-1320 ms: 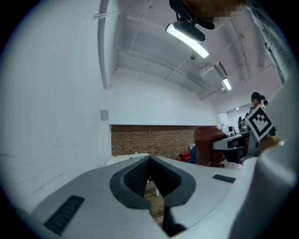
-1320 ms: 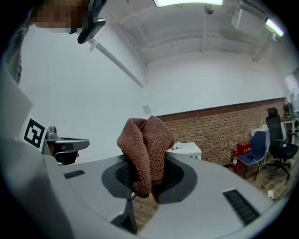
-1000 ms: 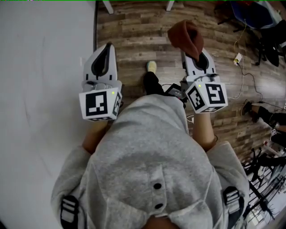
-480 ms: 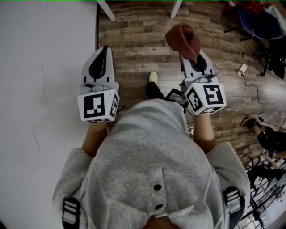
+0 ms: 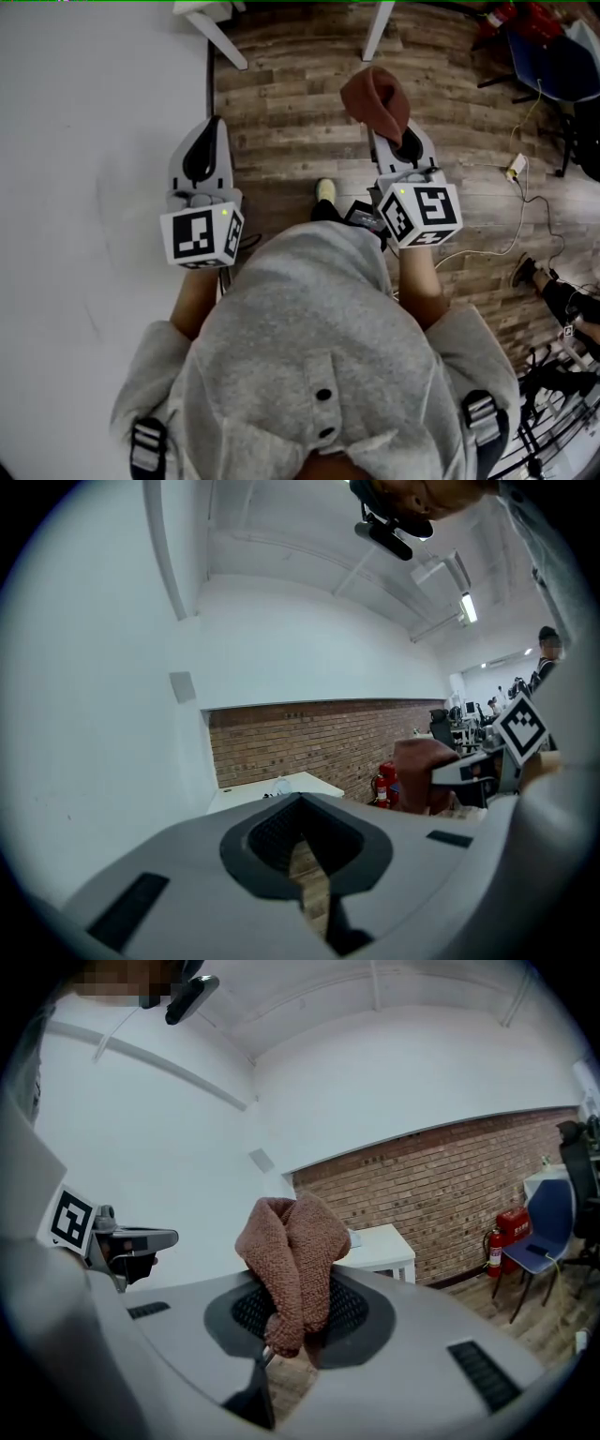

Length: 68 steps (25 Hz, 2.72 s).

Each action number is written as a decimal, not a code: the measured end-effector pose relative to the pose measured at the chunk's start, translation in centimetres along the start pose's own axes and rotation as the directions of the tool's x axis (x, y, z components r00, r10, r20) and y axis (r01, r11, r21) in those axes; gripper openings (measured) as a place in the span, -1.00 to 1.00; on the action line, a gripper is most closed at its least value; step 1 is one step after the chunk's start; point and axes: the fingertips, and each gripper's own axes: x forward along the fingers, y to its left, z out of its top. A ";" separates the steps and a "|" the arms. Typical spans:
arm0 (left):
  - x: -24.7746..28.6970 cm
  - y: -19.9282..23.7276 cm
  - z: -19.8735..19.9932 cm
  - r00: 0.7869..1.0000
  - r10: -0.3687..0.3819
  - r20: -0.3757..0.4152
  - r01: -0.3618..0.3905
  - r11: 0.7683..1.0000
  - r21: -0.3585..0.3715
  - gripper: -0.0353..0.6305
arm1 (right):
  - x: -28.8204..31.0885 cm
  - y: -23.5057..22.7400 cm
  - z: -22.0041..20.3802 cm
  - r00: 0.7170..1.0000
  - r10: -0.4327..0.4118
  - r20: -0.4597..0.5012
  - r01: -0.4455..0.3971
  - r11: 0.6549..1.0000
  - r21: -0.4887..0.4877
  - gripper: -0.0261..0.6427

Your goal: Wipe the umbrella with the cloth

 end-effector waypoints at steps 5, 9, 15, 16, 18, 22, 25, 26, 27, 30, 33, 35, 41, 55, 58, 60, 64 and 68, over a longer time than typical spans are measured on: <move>4.7 0.5 0.0 1.000 0.009 -0.014 -0.009 1.000 -0.001 -0.85 | 3.3 -2.7 0.5 1.000 0.002 -0.010 -0.002 1.000 0.008 -0.67; 7.8 0.6 0.2 1.000 0.017 -0.021 -0.017 1.000 -0.018 -0.85 | 5.7 -4.7 1.1 1.000 0.009 -0.022 -0.009 1.000 0.007 -0.67; 10.5 1.6 -0.2 0.999 0.031 -0.017 -0.031 0.999 -0.038 -0.85 | 8.9 -5.6 1.9 0.999 0.037 -0.031 -0.038 0.999 -0.023 -0.67; 10.7 1.6 -0.3 0.999 0.033 -0.013 -0.034 0.999 -0.038 -0.85 | 9.1 -5.6 1.9 0.999 0.040 -0.031 -0.041 0.999 -0.031 -0.67; 11.2 1.7 -0.2 0.999 0.041 -0.010 -0.041 0.998 -0.037 -0.85 | 9.6 -5.8 2.0 0.999 0.042 -0.031 -0.044 0.998 -0.040 -0.67; 11.4 1.8 0.1 0.999 0.042 -0.002 -0.042 0.999 -0.029 -0.85 | 9.9 -5.4 2.2 0.998 0.052 -0.032 -0.054 0.997 -0.052 -0.67; 11.4 1.8 0.5 0.999 0.042 0.017 -0.042 0.999 -0.023 -0.85 | 9.8 -5.3 2.3 0.998 0.052 -0.027 -0.054 0.997 -0.062 -0.67; 11.3 1.8 0.7 0.999 0.042 0.021 -0.042 0.999 -0.020 -0.85 | 9.7 -5.3 2.3 0.998 0.050 -0.025 -0.052 0.997 -0.062 -0.67; 11.2 1.7 0.8 0.999 0.042 0.025 -0.041 0.999 -0.017 -0.85 | 9.6 -5.2 2.3 0.999 0.048 -0.023 -0.049 0.997 -0.062 -0.67; 11.3 1.8 1.0 0.998 0.038 0.043 -0.037 0.999 -0.016 -0.85 | 9.5 -5.1 2.6 0.999 0.044 -0.017 -0.045 0.996 -0.071 -0.67; 11.7 2.1 0.8 0.997 0.030 0.066 -0.029 0.999 -0.021 -0.85 | 9.8 -4.8 2.6 0.999 0.041 -0.010 -0.041 0.995 -0.086 -0.67; 12.1 2.3 0.5 0.997 0.023 0.067 -0.022 0.999 -0.024 -0.85 | 10.1 -4.9 2.5 0.999 0.031 -0.013 -0.032 0.995 -0.090 -0.67; 15.0 3.8 0.5 0.997 0.010 0.072 -0.008 0.999 -0.040 -0.85 | 12.9 -5.4 3.1 1.000 0.018 -0.023 -0.021 0.994 -0.108 -0.67; 25.6 10.5 0.3 0.999 -0.015 0.037 0.017 0.998 -0.055 -0.85 | 25.0 -6.8 5.1 0.998 0.011 -0.063 -0.018 0.994 -0.105 -0.67; 28.9 12.8 0.5 0.999 -0.031 0.017 0.032 0.998 -0.053 -0.85 | 28.7 -7.3 5.8 0.997 0.000 -0.076 -0.007 0.996 -0.094 -0.67; 31.3 14.6 0.3 0.999 -0.043 0.006 0.043 0.998 -0.056 -0.85 | 31.6 -7.6 6.1 0.996 -0.012 -0.087 0.004 0.996 -0.093 -0.67; 35.7 17.1 0.9 0.997 -0.070 -0.021 0.069 0.996 -0.059 -0.85 | 36.1 -8.5 7.8 0.995 -0.037 -0.094 0.030 0.997 -0.073 -0.67; 40.0 18.7 2.3 0.996 -0.085 -0.036 0.082 0.994 -0.071 -0.85 | 39.7 -9.9 9.8 0.992 -0.055 -0.110 0.047 0.996 -0.071 -0.67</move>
